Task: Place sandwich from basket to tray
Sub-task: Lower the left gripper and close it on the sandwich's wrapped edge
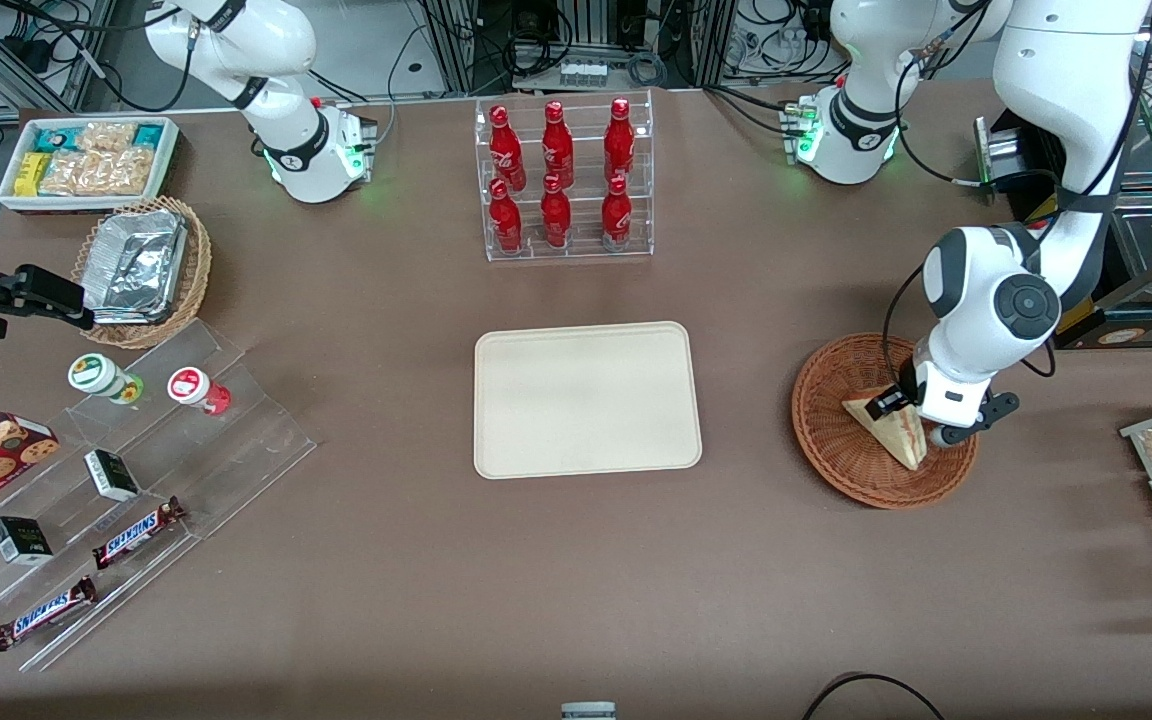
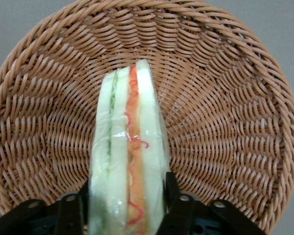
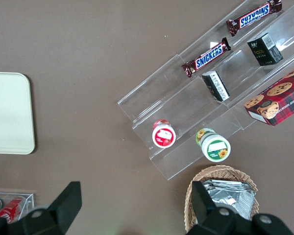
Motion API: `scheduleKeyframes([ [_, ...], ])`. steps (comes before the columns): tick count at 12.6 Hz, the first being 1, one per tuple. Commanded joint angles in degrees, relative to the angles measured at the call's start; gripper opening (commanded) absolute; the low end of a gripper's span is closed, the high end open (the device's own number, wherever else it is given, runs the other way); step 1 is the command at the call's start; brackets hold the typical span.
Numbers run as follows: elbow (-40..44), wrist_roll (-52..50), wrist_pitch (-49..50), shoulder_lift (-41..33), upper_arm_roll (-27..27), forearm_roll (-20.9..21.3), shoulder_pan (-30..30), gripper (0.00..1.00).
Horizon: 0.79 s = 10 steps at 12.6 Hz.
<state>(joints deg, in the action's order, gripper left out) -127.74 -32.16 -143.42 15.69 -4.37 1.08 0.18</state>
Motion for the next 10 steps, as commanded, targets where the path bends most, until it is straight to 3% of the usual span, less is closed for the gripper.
scheduleKeyframes([
  [1,3.6,-0.5,7.8,-2.2,0.2,1.0,-0.5,0.00],
  [5,12.9,-0.3,21.5,-5.5,-2.3,2.2,-0.6,0.00],
  [10,29.4,-0.8,36.3,-4.3,-9.1,3.3,-1.1,0.00],
])
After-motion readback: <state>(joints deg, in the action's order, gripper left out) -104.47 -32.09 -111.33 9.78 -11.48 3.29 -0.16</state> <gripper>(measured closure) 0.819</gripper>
